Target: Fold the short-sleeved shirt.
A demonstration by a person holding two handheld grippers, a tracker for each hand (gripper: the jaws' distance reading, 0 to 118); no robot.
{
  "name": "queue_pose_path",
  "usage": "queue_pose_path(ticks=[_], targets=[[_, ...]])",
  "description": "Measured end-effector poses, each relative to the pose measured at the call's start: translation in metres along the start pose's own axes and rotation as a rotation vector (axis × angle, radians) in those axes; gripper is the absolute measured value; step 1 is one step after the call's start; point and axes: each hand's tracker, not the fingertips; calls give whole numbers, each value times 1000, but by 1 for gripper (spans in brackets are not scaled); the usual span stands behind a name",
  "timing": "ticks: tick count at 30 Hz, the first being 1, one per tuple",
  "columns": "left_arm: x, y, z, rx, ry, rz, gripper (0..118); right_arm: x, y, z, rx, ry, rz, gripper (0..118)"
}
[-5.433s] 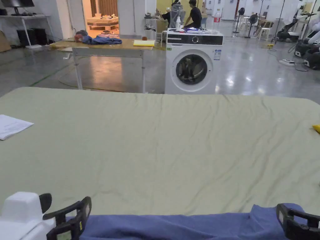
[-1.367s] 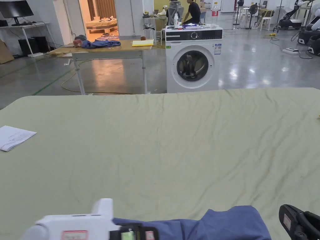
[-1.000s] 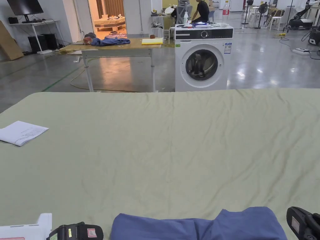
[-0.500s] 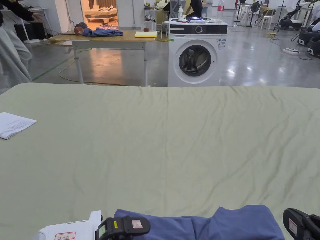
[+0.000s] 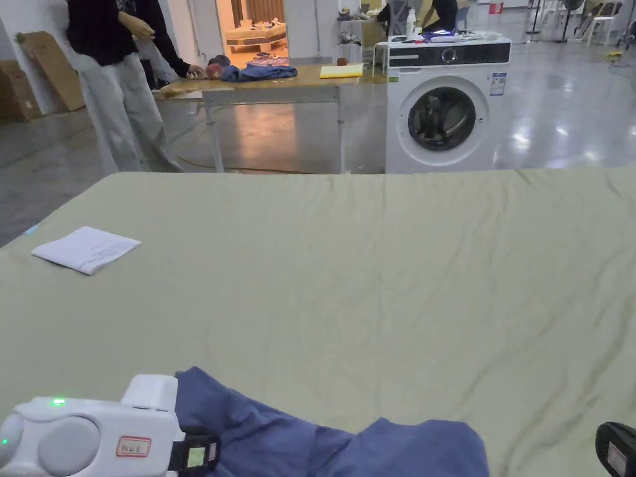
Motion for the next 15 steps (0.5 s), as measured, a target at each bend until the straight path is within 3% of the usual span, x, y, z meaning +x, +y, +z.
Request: queue_pose_path(ticks=[4,12,14,15], targets=[[7,7,22,-22,38,-58,9,8,-8,1,-3,4,-27,0],[116,31,-4,-104,-333,94,11,27,-16,17,7,-18,-87,0],[145,33,-27,-158,-433,148,25,33,-17,22,11,-30,-96,0],[158,33,-40,-176,-454,172,41,35,-17,25,13,-37,-100,0]])
